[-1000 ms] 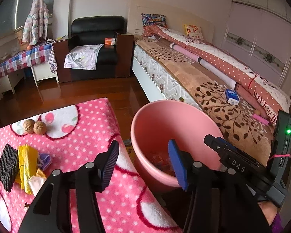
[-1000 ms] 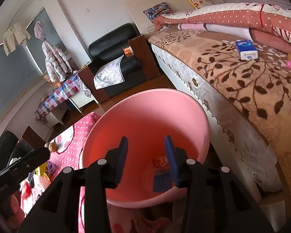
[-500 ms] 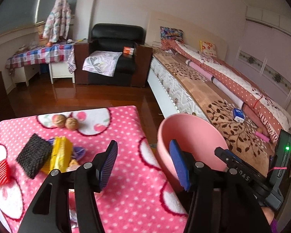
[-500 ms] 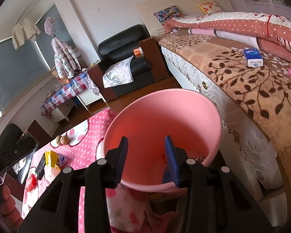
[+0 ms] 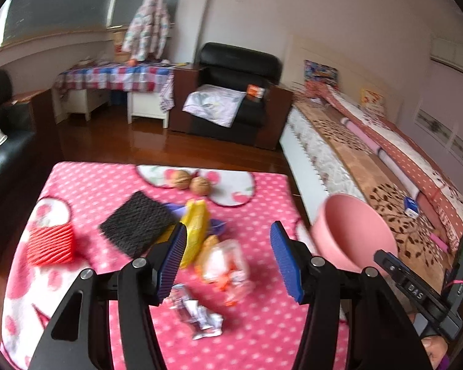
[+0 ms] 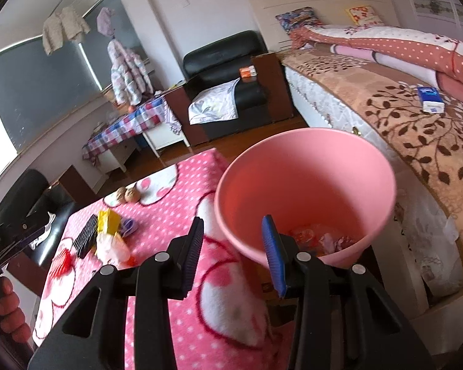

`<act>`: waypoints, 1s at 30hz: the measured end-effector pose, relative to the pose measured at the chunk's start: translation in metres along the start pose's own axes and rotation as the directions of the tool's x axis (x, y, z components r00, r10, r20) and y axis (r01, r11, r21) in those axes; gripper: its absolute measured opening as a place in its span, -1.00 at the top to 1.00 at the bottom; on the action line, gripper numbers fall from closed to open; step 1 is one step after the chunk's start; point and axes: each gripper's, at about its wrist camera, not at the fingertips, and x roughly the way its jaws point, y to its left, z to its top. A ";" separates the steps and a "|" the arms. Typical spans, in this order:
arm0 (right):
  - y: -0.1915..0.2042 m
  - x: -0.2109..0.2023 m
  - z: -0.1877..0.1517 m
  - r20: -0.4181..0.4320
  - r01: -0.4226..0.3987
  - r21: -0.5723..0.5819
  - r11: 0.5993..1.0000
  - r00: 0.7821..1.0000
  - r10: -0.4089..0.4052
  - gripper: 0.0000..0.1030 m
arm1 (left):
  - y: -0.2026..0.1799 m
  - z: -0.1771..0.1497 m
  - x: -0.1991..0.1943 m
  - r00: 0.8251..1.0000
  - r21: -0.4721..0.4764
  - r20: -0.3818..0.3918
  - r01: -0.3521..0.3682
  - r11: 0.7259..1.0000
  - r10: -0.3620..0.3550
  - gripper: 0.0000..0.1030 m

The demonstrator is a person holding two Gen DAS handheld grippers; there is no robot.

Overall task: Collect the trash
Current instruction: 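Grasp the small foil wrapper on the table with the left gripper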

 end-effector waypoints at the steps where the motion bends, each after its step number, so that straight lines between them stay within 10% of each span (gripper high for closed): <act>1: 0.005 0.000 -0.002 -0.005 -0.005 -0.010 1.000 1.000 0.005 0.22 | 0.005 -0.002 -0.001 1.000 -0.008 -0.001 -0.009 1.000 0.009 -0.08; 30: 0.066 0.014 -0.043 -0.142 -0.140 -0.144 0.980 0.983 0.119 0.22 | 0.044 -0.077 0.075 0.944 -0.150 -0.328 -0.092 0.984 0.038 -0.08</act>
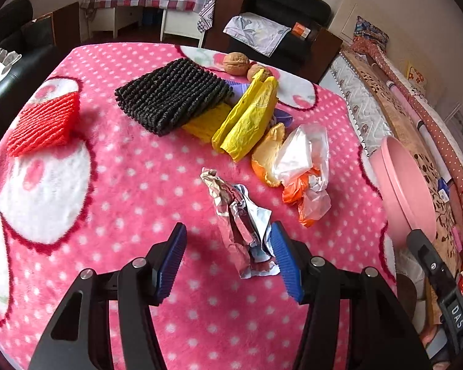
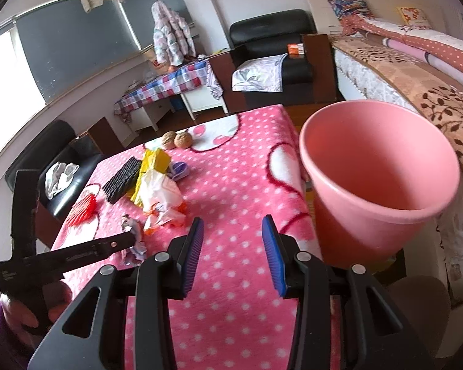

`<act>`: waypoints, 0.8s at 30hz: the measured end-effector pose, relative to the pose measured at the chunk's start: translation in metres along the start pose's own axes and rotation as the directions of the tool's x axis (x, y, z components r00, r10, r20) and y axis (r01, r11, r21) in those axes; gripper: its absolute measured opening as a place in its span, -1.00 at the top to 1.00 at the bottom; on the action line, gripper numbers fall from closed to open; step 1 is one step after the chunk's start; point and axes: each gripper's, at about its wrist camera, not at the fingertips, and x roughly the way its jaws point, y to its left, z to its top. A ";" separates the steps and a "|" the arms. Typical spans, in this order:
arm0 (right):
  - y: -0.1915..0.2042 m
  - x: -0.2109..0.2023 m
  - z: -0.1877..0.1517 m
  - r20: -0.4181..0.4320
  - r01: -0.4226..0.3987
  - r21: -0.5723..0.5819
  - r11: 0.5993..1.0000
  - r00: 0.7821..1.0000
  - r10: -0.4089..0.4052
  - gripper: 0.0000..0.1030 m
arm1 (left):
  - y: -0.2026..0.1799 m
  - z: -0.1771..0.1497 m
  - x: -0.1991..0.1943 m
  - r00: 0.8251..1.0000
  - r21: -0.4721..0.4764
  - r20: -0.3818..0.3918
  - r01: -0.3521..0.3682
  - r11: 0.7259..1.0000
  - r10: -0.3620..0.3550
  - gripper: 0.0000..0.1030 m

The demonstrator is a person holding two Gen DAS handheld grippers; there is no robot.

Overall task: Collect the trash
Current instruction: 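Grasp the small foil wrapper on the table with the left gripper, then grasp the clear plastic bag with orange wrapper using the right gripper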

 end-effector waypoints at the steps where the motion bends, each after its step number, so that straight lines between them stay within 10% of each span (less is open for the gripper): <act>1: 0.002 0.001 0.000 -0.004 -0.011 -0.004 1.000 1.000 0.011 0.22 | -0.001 0.000 0.000 1.000 0.011 0.005 0.005 1.000 -0.005 -0.06; 6: 0.010 0.003 0.000 -0.017 -0.065 -0.006 0.998 0.998 0.065 0.07 | -0.004 0.000 -0.002 0.999 0.037 0.015 0.028 0.999 -0.028 0.69; 24: 0.070 0.045 0.016 -0.106 -0.152 -0.110 0.982 0.984 0.140 -0.10 | 0.040 0.002 -0.029 0.995 -0.001 0.081 0.061 0.998 -0.060 0.87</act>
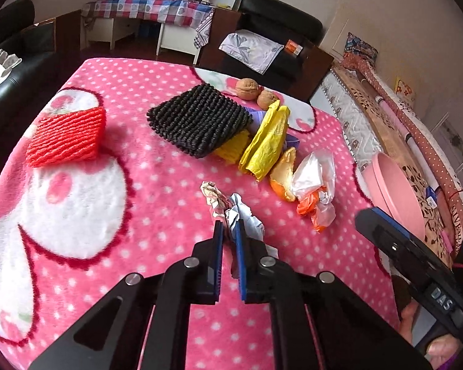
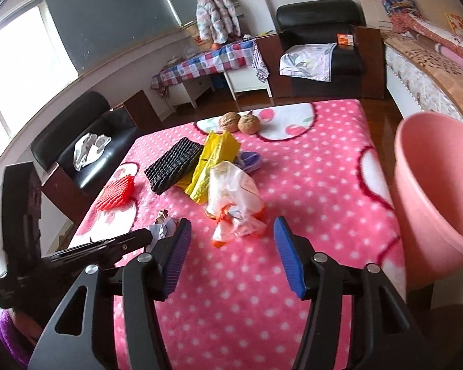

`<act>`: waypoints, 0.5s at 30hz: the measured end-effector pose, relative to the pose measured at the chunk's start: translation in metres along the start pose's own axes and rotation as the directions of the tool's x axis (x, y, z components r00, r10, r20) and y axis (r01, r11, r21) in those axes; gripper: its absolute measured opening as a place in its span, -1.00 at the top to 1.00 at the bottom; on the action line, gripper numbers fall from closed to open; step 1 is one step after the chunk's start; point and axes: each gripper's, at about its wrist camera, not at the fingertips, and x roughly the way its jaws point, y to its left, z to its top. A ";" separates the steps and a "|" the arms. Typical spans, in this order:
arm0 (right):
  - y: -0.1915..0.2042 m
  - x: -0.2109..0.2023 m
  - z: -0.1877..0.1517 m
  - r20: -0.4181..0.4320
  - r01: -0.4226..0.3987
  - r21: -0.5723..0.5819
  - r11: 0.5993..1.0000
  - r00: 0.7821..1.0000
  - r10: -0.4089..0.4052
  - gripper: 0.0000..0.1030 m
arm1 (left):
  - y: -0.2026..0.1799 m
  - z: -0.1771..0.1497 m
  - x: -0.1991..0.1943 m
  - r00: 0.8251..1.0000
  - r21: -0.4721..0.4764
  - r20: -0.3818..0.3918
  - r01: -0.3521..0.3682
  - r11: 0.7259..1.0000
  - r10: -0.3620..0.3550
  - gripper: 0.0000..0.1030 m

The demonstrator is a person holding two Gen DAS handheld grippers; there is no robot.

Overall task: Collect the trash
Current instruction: 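Grasp the clear plastic bag with orange wrapper using the right gripper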

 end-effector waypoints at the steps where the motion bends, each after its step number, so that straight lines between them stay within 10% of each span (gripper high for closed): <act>1: 0.003 0.003 0.002 -0.004 0.002 -0.008 1.000 1.000 -0.002 -0.10 | 0.001 0.000 -0.002 1.000 0.000 0.005 0.003 1.000 -0.003 0.87; 15: 0.013 0.046 0.008 -0.060 0.095 -0.074 0.993 0.993 -0.099 -0.11 | 0.024 0.002 -0.013 0.999 -0.028 0.012 0.031 0.999 -0.031 0.87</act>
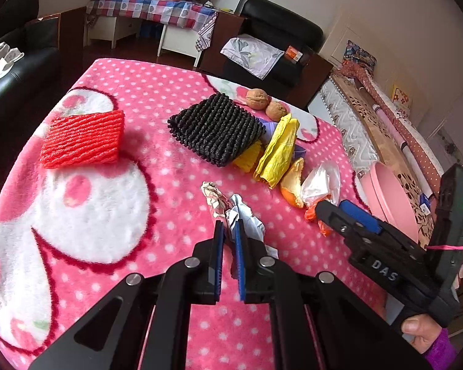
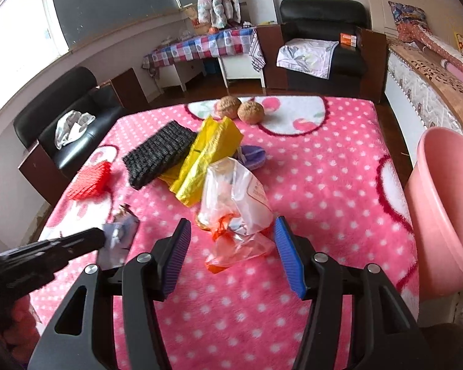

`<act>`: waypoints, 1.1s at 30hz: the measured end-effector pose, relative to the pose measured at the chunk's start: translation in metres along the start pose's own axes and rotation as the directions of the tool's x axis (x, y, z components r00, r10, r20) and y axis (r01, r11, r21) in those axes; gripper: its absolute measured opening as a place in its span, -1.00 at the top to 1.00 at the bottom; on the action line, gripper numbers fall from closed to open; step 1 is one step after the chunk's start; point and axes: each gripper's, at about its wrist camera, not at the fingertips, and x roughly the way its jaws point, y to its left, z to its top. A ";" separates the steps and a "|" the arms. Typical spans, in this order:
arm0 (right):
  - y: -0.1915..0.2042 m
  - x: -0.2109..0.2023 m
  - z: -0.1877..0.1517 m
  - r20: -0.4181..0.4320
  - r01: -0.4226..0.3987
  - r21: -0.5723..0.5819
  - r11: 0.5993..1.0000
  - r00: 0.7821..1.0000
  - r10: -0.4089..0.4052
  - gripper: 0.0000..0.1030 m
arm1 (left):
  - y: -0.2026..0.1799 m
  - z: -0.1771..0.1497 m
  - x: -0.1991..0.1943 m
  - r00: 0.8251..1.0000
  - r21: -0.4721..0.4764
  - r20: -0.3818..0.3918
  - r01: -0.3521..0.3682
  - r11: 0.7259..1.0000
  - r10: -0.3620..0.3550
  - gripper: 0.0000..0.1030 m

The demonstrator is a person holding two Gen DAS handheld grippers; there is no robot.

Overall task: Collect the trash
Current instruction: 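Grasp the clear plastic bag with orange wrapper using the right gripper, then carry both items over the pink bucket and open both grippers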

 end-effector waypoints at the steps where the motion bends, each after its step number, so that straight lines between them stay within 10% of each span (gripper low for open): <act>1: -0.001 0.003 0.000 -0.007 0.001 0.004 1.000 1.000 -0.001 -0.11 | 0.001 0.001 0.000 1.000 -0.002 -0.001 0.001 1.000 -0.001 0.88; 33: -0.039 -0.013 0.000 -0.020 -0.069 0.102 0.992 0.997 0.072 0.14 | -0.041 0.033 -0.001 0.998 0.065 -0.019 0.053 0.997 -0.052 0.88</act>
